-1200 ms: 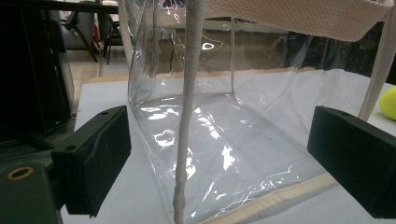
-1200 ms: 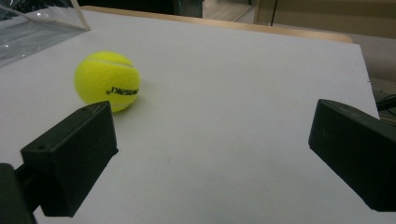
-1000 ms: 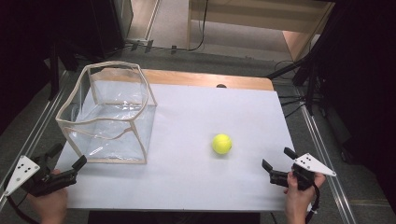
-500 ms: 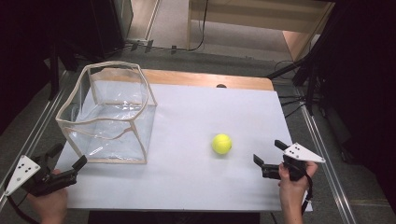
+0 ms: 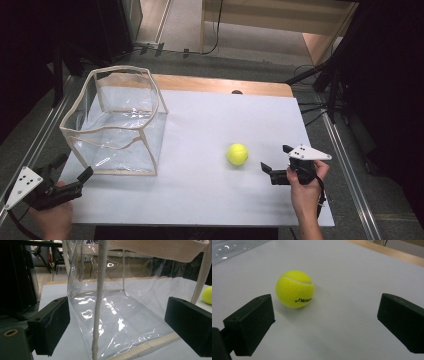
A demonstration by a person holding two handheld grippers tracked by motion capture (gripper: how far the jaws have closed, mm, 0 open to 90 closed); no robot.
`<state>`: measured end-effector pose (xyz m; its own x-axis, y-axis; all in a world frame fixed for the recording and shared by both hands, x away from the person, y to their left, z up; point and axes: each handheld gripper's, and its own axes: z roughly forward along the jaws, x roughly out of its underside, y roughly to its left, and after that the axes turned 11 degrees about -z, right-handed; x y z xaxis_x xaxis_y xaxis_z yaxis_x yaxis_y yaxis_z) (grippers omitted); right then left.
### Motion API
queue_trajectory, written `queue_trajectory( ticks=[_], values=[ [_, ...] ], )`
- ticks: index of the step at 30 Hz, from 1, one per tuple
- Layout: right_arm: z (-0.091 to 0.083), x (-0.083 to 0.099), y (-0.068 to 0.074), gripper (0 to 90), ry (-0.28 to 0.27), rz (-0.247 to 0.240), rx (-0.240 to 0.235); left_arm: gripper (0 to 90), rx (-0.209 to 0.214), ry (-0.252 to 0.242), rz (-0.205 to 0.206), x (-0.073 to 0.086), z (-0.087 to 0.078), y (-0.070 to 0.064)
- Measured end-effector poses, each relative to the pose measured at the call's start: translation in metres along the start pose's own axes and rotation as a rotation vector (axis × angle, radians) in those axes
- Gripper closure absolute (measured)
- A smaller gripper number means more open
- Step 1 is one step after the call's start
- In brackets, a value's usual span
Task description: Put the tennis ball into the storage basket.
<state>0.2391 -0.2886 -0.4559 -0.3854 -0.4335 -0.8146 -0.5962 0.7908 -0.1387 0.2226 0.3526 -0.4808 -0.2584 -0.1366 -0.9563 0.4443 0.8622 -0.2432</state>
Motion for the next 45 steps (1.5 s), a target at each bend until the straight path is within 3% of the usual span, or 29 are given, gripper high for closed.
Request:
queue_trajectory(
  ticks=[4,15,45],
  values=[
    [0.006,-0.007,0.001,0.0,0.023,-0.031,-0.011,6.5,0.001,0.000,0.003,0.000,0.000,0.000],
    [0.025,-0.023,0.003,0.0,0.083,-0.049,-0.066,6.5,0.002,0.000,0.003,0.000,0.000,0.000],
    [0.072,-0.048,0.012,0.0,0.218,-0.103,-0.146,6.5,0.005,0.002,0.006,0.000,0.000,-0.001]
  ],
)
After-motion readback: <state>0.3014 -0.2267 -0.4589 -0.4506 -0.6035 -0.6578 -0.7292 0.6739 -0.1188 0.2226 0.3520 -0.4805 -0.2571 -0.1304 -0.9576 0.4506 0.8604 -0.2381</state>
